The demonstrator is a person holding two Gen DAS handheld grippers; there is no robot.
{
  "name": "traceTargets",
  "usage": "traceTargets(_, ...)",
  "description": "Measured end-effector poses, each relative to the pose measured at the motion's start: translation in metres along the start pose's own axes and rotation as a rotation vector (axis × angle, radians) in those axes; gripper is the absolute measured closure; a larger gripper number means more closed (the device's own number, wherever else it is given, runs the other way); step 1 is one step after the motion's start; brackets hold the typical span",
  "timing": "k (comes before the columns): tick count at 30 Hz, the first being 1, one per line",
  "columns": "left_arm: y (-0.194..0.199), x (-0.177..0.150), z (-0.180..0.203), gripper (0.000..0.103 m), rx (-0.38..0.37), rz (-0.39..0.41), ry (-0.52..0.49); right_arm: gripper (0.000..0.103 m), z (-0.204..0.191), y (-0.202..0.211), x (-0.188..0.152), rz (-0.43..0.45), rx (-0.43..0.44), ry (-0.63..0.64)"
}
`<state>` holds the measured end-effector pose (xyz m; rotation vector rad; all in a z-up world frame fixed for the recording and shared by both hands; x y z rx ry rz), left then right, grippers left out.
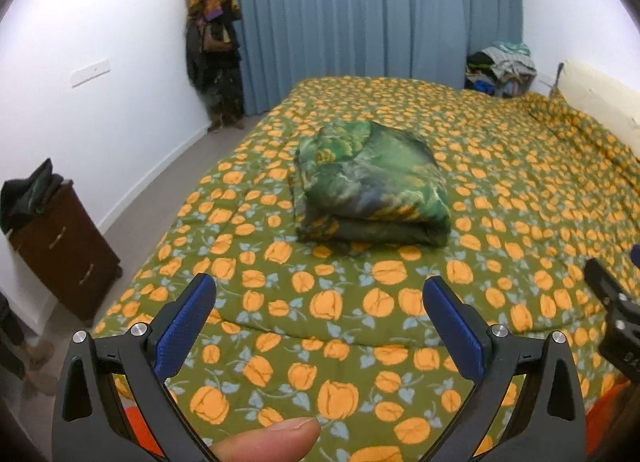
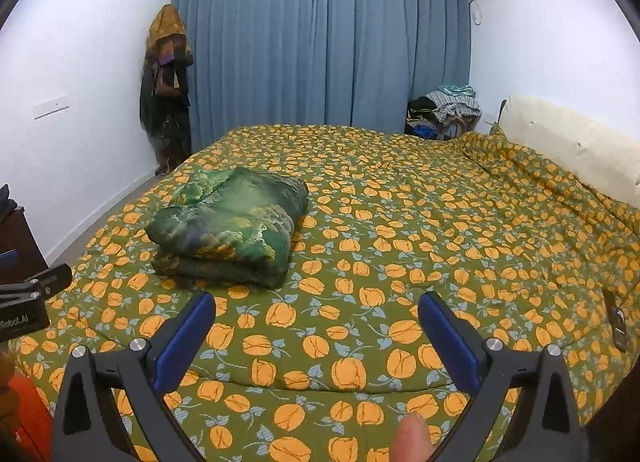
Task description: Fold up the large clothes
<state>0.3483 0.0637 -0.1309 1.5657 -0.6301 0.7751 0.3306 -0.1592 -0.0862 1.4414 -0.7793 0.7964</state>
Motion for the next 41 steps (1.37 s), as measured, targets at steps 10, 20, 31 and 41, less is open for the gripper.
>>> traceTargets(10, 0.003, -0.007, 0.002, 0.0, -0.001, -0.033, -0.041, 0.0, -0.033, 0.004, -0.014, -0.069, 0.039, 0.067)
traceTargets(20, 0.017, -0.007, -0.004, 0.0, -0.009, -0.028, -0.017, 0.0, -0.043, 0.017, -0.016, -0.116, 0.038, 0.073)
traceTargets(31, 0.015, -0.009, 0.003, 0.001, -0.054, -0.04, -0.005, 0.0, -0.037, 0.02, -0.017, -0.12, 0.011, 0.066)
traceTargets(41, 0.016, -0.009, 0.007, 0.0, -0.051, -0.028, -0.002, 0.0, -0.036, 0.017, -0.022, -0.128, 0.012, 0.058)
Point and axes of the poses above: each gripper's, at about its wrist camera, not at the fingertips, and y roughly against the way its jaws point, z to its right, x to its top, the point moved 9 cm from there along -y, roughly the way its jaws point
